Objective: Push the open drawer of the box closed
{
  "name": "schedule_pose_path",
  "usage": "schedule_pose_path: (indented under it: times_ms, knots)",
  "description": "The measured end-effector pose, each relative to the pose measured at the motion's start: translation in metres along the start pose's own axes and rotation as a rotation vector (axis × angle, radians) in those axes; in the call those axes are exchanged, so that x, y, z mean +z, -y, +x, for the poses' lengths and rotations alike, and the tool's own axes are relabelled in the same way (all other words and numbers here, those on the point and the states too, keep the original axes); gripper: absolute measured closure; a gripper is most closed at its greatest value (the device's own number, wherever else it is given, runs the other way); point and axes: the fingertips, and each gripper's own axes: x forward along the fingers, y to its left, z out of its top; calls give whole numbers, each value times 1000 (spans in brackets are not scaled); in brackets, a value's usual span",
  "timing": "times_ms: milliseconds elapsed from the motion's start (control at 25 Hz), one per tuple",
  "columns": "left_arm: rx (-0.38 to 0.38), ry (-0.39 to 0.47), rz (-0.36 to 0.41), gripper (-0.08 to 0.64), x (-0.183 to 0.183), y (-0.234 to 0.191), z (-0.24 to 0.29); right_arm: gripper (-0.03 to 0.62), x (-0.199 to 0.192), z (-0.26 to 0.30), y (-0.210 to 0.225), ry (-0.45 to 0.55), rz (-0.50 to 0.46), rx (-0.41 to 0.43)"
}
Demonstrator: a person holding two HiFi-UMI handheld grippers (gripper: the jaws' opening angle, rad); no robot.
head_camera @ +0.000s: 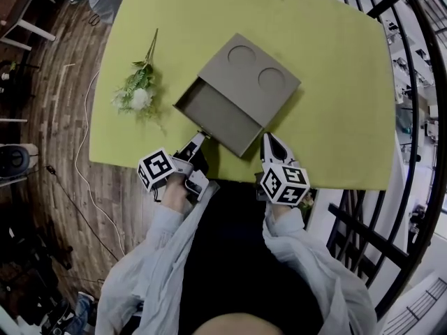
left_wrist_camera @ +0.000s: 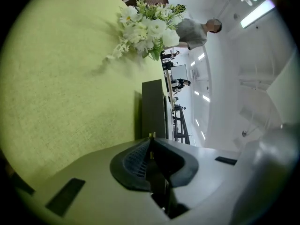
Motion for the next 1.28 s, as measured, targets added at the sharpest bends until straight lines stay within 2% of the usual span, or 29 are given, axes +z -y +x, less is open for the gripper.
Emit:
schedule_pose_path:
  times_ms: [640, 1280]
  knots:
    - [17, -36, 16, 526, 7, 7, 31, 586, 7, 1, 20, 9, 37, -40]
    - [3, -107, 23, 526, 6, 17, 56, 586, 11, 1, 24, 25, 64, -78]
